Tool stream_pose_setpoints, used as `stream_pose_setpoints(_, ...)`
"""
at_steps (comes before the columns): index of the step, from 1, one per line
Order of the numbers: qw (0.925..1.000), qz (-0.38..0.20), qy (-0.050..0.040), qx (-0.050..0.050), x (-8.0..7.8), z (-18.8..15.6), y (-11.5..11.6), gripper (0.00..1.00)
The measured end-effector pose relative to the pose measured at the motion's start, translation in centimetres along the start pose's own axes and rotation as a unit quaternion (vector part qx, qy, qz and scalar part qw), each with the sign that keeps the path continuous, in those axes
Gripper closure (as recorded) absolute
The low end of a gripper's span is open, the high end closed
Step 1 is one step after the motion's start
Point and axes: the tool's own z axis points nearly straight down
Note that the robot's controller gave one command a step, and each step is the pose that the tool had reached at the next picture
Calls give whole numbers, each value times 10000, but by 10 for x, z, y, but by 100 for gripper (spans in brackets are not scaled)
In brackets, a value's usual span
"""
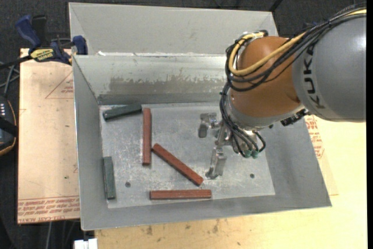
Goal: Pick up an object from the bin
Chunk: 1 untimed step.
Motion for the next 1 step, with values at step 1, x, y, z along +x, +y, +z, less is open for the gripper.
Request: stream_pose_setpoints(1, 10000, 0, 0, 0, 0, 0, 0, 0)
